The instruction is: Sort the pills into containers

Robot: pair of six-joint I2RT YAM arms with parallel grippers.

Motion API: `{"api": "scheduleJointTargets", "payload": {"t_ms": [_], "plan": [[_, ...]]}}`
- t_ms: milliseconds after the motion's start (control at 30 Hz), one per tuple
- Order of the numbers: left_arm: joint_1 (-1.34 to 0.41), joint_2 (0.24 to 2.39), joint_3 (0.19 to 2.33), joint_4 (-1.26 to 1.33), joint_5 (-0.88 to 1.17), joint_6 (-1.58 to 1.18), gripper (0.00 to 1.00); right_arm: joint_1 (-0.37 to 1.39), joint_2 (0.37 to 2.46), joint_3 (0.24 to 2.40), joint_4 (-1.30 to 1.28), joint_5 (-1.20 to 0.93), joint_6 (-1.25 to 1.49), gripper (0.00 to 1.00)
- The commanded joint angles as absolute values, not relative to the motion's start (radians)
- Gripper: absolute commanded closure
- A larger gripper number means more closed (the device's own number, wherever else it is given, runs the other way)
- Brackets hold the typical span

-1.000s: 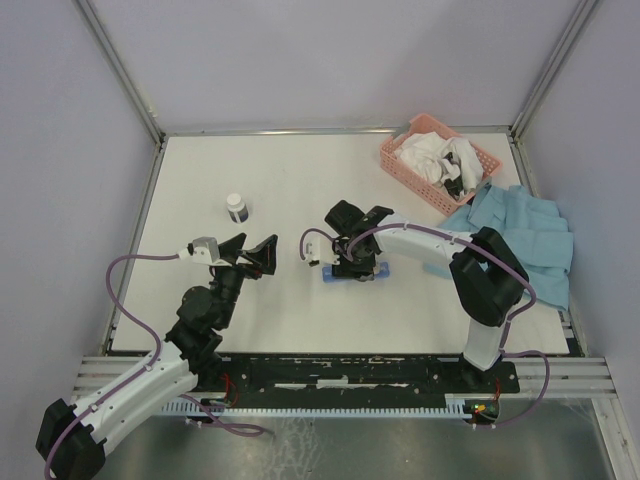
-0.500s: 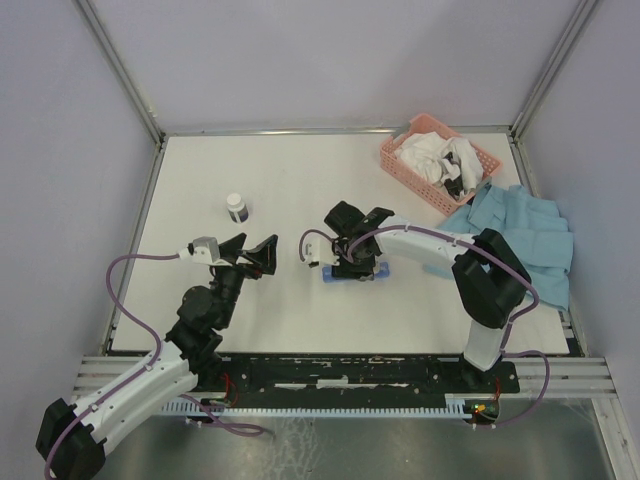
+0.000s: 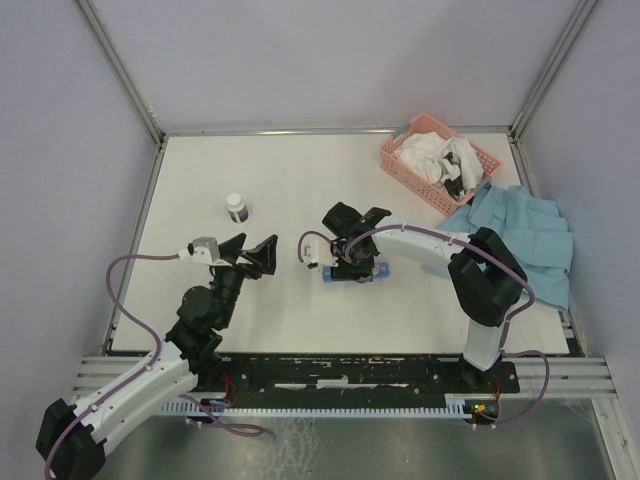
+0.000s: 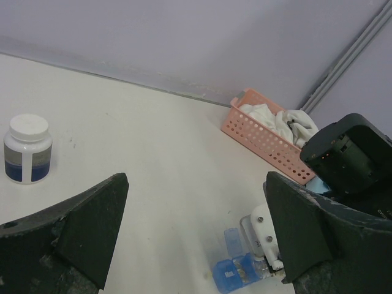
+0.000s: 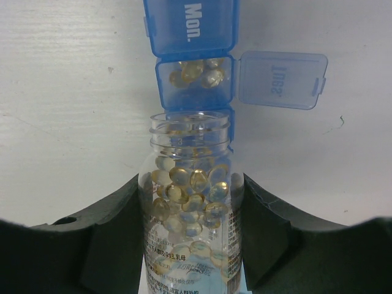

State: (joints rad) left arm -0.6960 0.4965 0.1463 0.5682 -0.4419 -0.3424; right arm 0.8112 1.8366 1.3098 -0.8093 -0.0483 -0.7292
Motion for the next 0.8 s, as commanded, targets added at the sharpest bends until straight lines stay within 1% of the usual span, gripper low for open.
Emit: {"api": "scheduleJointTargets", "payload": {"t_ms": [0, 300, 767], "plan": [[-0.692, 0.484, 0.153, 0.589, -0.453, -0.367, 0.00, 0.793, 1.851, 1.340, -0.803, -0.065, -0.712, 0.94], [-0.691, 0.486, 0.155, 0.588, -0.452, -0.366, 0.00, 0.767, 1.825, 1.312, -0.762, -0.104, -0.705, 0.93], [-0.690, 0.483, 0.155, 0.586, -0.453, -0.367, 0.00, 0.676, 1.765, 1.262, -0.712, -0.317, -0.700, 0.92]]}}
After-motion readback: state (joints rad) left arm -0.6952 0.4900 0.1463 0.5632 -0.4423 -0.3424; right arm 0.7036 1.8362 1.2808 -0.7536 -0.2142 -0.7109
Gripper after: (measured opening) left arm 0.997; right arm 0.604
